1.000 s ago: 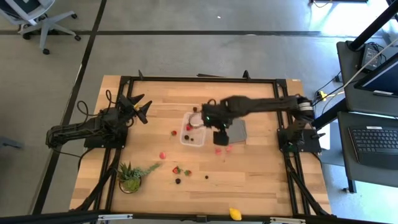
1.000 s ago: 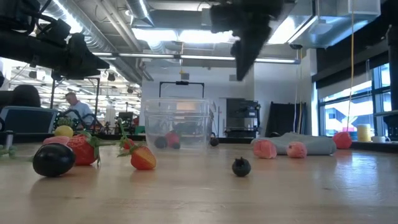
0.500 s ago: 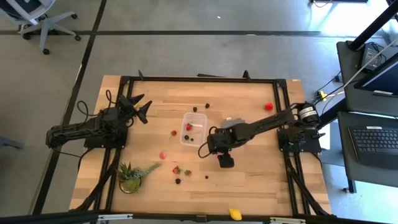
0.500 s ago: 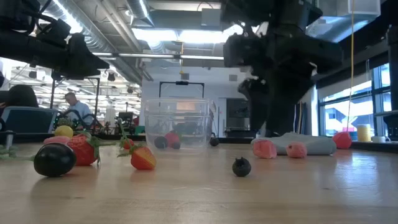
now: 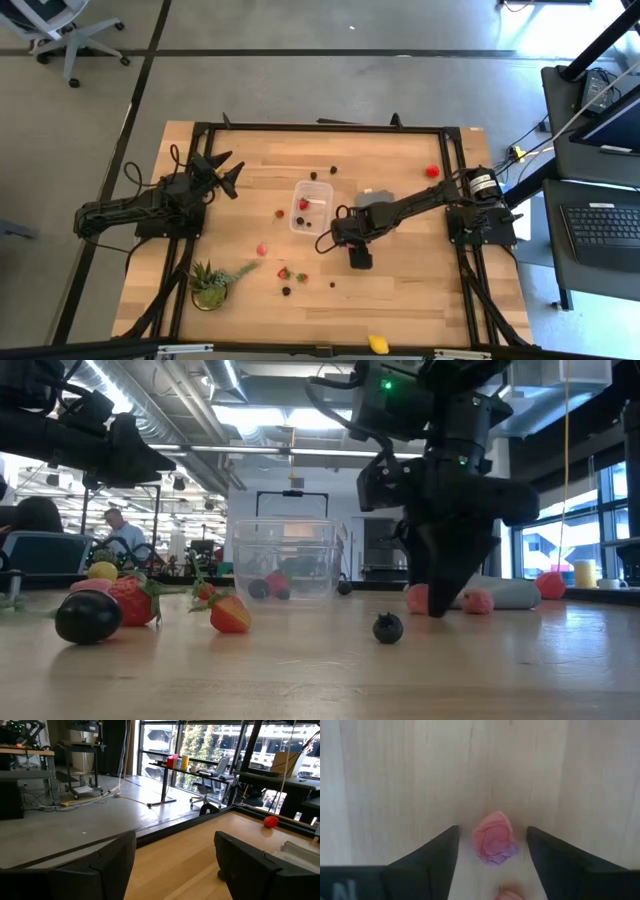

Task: Pick and placing Produce into tupperware
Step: Put the peach into the transparent bin

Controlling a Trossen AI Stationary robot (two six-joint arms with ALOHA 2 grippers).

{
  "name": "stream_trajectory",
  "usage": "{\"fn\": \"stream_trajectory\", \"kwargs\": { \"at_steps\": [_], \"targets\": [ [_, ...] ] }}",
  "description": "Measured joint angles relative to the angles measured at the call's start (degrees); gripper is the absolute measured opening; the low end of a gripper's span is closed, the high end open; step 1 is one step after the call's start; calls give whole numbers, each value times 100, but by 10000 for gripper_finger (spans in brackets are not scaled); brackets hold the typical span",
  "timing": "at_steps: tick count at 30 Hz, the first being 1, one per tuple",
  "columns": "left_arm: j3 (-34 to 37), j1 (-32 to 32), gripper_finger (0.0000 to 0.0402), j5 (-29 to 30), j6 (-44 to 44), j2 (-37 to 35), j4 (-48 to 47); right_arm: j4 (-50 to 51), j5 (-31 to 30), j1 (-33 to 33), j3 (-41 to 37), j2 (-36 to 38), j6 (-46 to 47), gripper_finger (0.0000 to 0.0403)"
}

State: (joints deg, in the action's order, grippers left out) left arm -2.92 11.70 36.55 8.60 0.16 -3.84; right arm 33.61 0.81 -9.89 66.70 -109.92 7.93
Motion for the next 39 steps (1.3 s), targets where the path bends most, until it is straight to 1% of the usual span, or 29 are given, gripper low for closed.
{"fn": "stream_trajectory", "kwargs": {
  "at_steps": [3,10,13,15,19,22,25,29,32,35,39],
  "targets": [
    [1,2,261,-1,0,0,0,-2,-107,0,-9,12,78,194],
    [0,0,261,-2,0,-2,0,128,-115,2,-3,61,64,93],
    [0,0,261,0,0,0,0,452,-108,51,-9,194,-3,67],
    [0,0,261,-2,0,-1,0,841,-137,143,122,352,24,61],
    [2,1,261,0,-2,-2,0,1381,-542,414,503,734,70,70],
    [0,0,261,-2,-2,-2,0,1268,-814,668,974,960,84,75],
    [0,1,261,-1,-2,-1,2,1000,-881,942,1603,973,79,73],
    [0,0,261,0,-2,0,0,329,-902,1168,2160,804,50,74],
    [0,2,261,-2,-2,0,2,212,-863,1243,2489,529,-63,74],
    [0,2,261,-2,-2,-2,0,714,-809,1283,2920,103,-53,71],
    [0,0,261,-2,-4,0,0,1591,-596,1314,3771,-547,91,68]
  ]
}}
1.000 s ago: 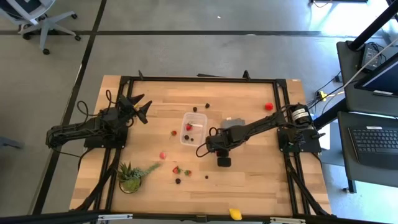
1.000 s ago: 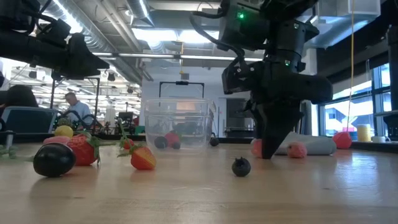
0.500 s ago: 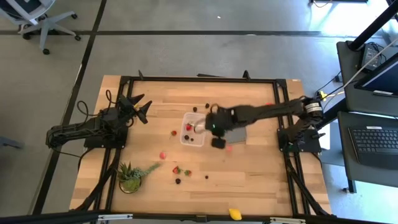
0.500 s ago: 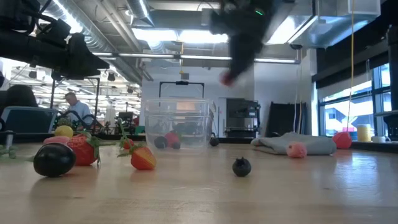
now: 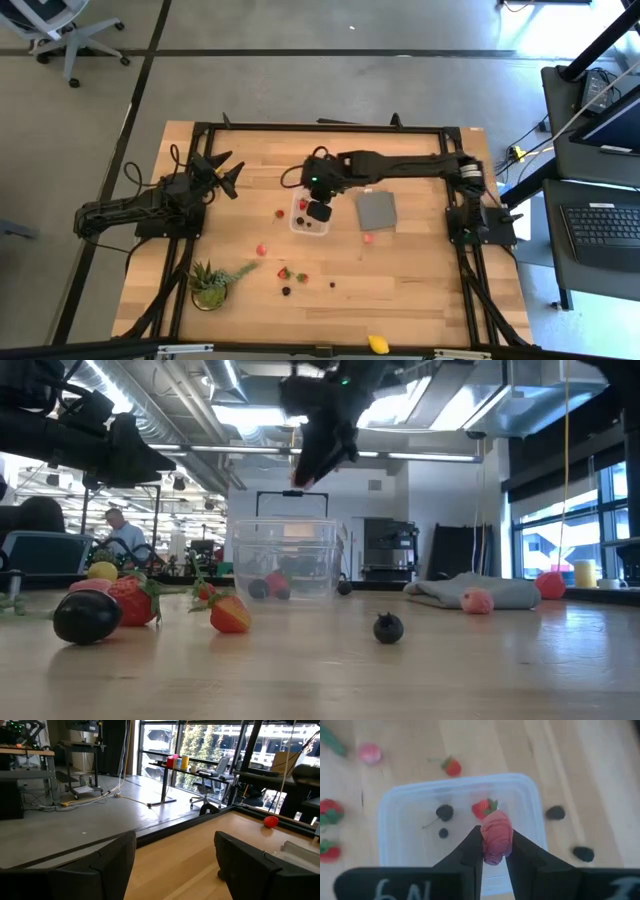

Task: Pick and placing Produce into tupperware
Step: Put the peach into the transparent bin

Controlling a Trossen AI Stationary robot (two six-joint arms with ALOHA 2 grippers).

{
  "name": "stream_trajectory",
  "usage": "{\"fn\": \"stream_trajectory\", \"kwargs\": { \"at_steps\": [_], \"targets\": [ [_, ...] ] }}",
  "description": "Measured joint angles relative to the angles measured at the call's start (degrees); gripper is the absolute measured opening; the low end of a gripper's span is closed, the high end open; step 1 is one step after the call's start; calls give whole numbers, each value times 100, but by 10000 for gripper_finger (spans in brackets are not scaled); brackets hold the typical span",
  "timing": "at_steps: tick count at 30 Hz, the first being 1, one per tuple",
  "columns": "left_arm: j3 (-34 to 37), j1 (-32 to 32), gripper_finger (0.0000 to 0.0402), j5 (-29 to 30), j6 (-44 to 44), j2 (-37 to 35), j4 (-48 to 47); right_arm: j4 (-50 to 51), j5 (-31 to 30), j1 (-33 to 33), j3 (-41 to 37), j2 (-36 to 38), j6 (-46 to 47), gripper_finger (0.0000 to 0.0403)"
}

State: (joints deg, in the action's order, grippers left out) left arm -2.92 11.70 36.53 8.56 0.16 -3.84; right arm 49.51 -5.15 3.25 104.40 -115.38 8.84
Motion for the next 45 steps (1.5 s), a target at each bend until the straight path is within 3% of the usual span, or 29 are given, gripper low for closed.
{"fn": "stream_trajectory", "kwargs": {
  "at_steps": [7,20,24,29,36,40,45],
  "targets": [
    [0,1,261,0,0,0,2,1081,89,6,1112,-938,-11,74],
    [0,0,261,0,0,-2,0,1158,232,28,1187,-1384,-345,89],
    [2,0,261,2,0,0,0,1165,371,68,1187,-1384,-315,119],
    [0,0,261,0,0,-2,0,1166,759,100,1187,-1384,-338,188],
    [0,2,261,0,0,-2,0,1533,782,102,1485,-1185,-187,265],
    [0,1,261,1,0,-2,1,2054,649,102,1681,-703,-321,278],
    [2,0,261,2,-15,0,0,2319,629,-29,1060,44,-473,280]
  ]
}}
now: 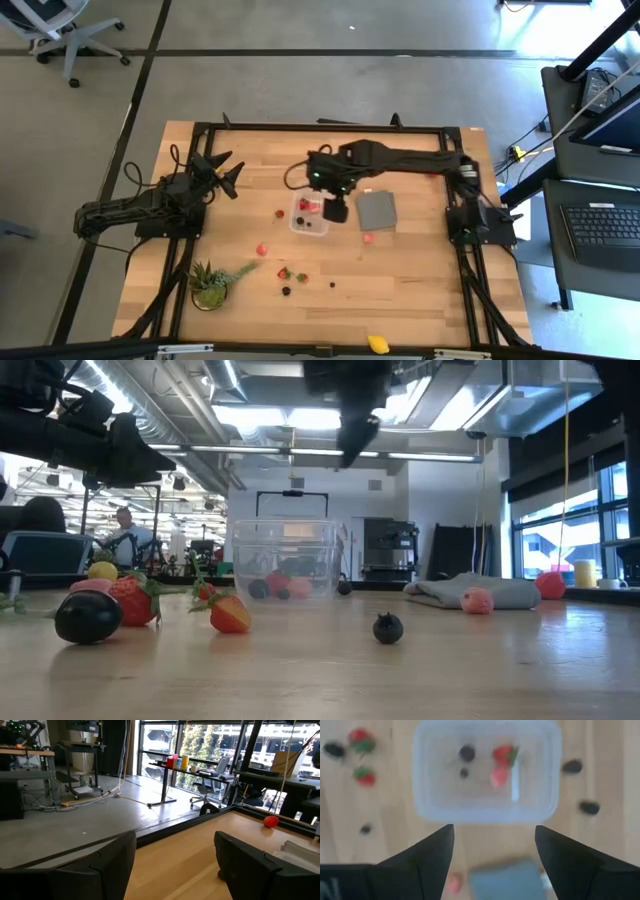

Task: Pick and placing Produce into tupperware
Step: Put the peach into the transparent bin

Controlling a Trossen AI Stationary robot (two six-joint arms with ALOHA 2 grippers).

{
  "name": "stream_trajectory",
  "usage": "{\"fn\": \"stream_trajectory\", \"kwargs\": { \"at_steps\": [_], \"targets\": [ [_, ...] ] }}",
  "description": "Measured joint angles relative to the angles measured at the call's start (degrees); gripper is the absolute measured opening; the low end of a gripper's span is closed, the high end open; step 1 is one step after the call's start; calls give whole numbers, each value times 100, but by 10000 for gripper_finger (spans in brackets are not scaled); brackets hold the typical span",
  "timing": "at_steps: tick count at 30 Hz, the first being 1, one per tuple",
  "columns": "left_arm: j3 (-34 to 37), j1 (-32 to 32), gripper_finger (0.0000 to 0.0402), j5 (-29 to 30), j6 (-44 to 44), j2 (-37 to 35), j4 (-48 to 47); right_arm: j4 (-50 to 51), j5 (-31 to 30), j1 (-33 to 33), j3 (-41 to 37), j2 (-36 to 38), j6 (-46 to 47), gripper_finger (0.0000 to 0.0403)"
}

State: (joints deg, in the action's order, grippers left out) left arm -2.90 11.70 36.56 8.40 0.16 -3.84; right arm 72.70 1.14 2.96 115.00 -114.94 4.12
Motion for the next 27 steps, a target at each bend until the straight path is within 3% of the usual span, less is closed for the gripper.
{"fn": "stream_trajectory", "kwargs": {
  "at_steps": [5,9,13,20,27],
  "targets": [
    [-2,0,261,0,-1,0,0,-327,1,-248,-1350,793,-7,280],
    [-2,0,261,-2,-2,-2,0,-1308,-69,-619,-2726,1404,-290,280],
    [-2,0,261,0,-2,-2,0,-2063,-111,-964,-3841,1568,-300,280],
    [-2,2,261,0,0,0,0,-2732,-140,-1383,-5030,1524,-262,278],
    [-2,0,261,0,4,-2,0,-3369,-150,-1452,-5679,1524,-78,241]
  ]
}}
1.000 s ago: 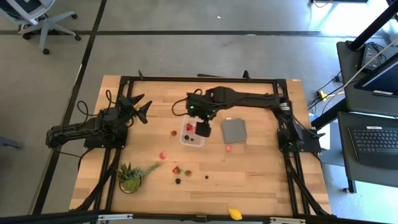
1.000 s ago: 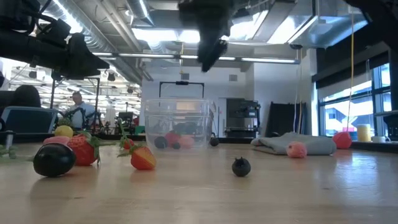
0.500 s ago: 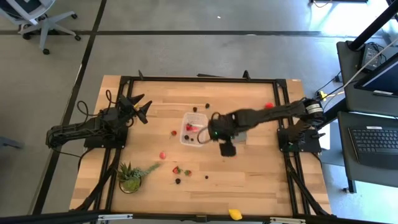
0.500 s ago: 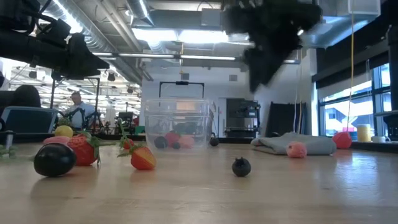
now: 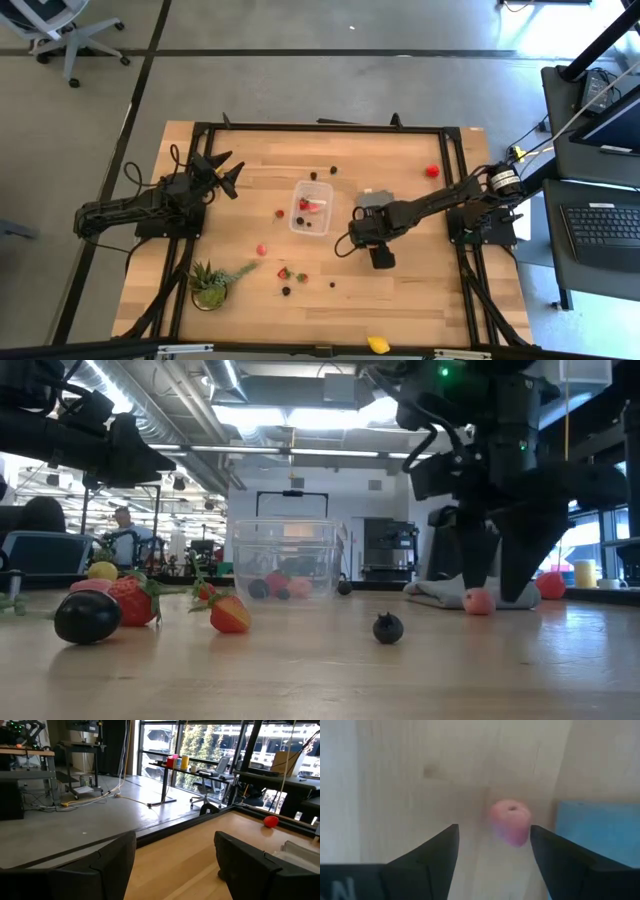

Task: Pick and placing Produce into tupperware
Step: Put the peach into the transparent bin

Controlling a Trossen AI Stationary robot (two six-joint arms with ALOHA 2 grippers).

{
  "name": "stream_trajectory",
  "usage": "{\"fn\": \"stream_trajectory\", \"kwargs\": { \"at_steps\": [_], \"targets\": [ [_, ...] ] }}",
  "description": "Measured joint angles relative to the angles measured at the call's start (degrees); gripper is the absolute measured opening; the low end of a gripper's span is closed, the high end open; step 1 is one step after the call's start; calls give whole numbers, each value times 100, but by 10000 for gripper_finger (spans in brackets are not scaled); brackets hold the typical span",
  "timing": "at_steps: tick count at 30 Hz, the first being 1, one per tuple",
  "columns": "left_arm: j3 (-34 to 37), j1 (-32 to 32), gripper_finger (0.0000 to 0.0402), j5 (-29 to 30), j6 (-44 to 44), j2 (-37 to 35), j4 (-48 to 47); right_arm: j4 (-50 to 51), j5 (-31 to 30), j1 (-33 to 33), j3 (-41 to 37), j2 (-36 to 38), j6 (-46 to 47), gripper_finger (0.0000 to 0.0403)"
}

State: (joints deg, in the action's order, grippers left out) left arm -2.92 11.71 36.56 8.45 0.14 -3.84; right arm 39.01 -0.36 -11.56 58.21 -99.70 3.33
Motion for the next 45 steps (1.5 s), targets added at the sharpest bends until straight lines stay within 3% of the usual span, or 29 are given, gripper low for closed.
{"fn": "stream_trajectory", "kwargs": {
  "at_steps": [10,23,27,34,40,45],
  "targets": [
    [0,-1,261,0,37,0,0,-823,-4,7,-326,2,-216,186],
    [0,1,261,0,39,1,0,-795,-2,28,-303,-9,-194,96],
    [0,-1,261,0,39,0,0,-598,-112,196,238,-9,-205,77],
    [0,1,261,0,39,1,0,-11,-966,810,1851,-9,-382,82],
    [0,1,261,0,42,1,0,-336,-935,1442,3075,-51,46,81],
    [0,-1,261,0,42,0,0,111,-571,1693,3950,-441,243,81]
  ]
}}
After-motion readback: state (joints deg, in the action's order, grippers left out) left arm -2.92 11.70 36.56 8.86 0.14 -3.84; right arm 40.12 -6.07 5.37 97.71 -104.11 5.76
